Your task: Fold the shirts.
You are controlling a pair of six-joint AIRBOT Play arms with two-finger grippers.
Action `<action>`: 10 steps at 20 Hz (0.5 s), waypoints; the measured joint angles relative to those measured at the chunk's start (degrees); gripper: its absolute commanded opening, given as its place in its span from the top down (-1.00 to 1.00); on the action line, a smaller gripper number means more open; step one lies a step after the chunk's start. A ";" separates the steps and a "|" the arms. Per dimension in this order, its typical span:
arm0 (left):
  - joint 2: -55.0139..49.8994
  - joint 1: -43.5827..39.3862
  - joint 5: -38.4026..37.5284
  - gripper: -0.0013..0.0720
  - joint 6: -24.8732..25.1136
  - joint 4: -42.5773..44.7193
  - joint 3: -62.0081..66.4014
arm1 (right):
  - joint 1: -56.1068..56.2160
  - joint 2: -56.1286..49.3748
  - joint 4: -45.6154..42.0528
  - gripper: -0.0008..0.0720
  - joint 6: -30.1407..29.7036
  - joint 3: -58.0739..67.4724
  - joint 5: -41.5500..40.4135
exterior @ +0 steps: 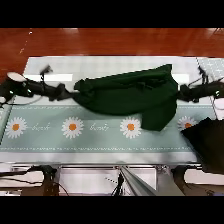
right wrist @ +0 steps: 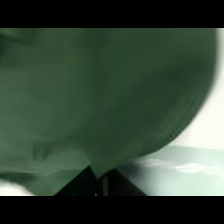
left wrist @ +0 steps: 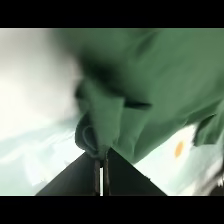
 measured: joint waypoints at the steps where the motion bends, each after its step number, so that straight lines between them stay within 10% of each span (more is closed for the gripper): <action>1: 2.60 0.00 -0.04 0.90 0.07 -0.50 2.91 | 0.02 2.38 1.46 0.87 -0.24 2.75 -0.33; 10: 32.96 0.00 13.70 0.90 2.08 -1.05 30.97 | 0.24 29.97 3.78 0.87 2.29 28.22 -14.97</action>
